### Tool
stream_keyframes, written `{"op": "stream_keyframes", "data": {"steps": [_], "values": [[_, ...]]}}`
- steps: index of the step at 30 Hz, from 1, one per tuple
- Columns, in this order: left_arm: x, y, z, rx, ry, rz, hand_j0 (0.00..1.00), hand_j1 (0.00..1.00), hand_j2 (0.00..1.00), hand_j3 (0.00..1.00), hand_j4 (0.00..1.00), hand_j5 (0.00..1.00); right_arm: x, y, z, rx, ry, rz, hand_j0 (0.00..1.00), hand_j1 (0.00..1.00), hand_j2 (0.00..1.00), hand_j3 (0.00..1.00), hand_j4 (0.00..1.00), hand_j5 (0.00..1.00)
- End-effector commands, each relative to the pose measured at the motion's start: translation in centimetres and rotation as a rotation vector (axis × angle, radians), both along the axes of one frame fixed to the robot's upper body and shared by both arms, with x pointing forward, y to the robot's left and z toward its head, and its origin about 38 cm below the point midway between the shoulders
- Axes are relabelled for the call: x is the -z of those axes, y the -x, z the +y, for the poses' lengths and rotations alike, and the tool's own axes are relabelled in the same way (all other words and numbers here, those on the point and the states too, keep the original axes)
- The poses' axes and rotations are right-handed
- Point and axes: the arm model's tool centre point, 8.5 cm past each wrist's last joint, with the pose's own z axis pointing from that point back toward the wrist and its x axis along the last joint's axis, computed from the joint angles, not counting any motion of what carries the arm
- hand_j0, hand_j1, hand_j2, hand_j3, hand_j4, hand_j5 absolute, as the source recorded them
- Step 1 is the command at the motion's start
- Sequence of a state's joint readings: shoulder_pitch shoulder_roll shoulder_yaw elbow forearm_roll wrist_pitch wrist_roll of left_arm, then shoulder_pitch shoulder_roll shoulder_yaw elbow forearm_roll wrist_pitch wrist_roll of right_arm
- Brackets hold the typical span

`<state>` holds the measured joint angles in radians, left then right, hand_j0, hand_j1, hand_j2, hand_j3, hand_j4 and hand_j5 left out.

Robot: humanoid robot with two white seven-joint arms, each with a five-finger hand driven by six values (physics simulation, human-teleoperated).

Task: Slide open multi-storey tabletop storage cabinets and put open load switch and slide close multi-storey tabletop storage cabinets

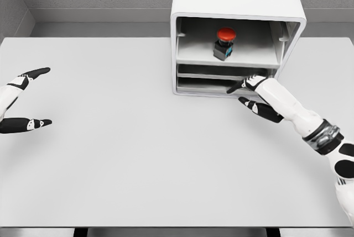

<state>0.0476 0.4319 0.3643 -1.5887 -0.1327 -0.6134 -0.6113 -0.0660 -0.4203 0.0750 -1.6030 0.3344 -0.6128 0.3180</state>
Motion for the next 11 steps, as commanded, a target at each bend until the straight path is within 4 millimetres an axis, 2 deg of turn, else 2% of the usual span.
{"op": "stream_keyframes", "data": {"steps": [1, 5, 7, 11], "values": [[-0.1, 0.0, 0.1, -0.001, 0.007, -0.001, 1.00, 1.00, 1.00, 1.00, 1.00, 1.00, -1.2, 0.2, -0.5, 0.001, 0.000, -0.028, 0.57, 0.57, 0.57, 0.57, 0.57, 0.57], [0.0, 0.0, 0.1, -0.002, 0.002, 0.003, 1.00, 1.00, 1.00, 1.00, 1.00, 1.00, -0.9, 1.7, -4.7, 0.096, 0.033, -0.011, 0.57, 0.57, 0.57, 0.57, 0.57, 0.57], [0.0, 0.0, 0.2, -0.006, -0.004, 0.004, 1.00, 1.00, 1.00, 1.00, 1.00, 1.00, -1.5, 2.1, -6.9, 0.134, 0.068, -0.016, 0.57, 0.57, 0.57, 0.57, 0.57, 0.57], [0.0, 0.0, 0.2, -0.005, -0.004, 0.005, 1.00, 1.00, 1.00, 1.00, 1.00, 1.00, -1.5, 2.5, -7.8, 0.154, 0.074, -0.011, 0.57, 0.57, 0.57, 0.57, 0.57, 0.57]]}}
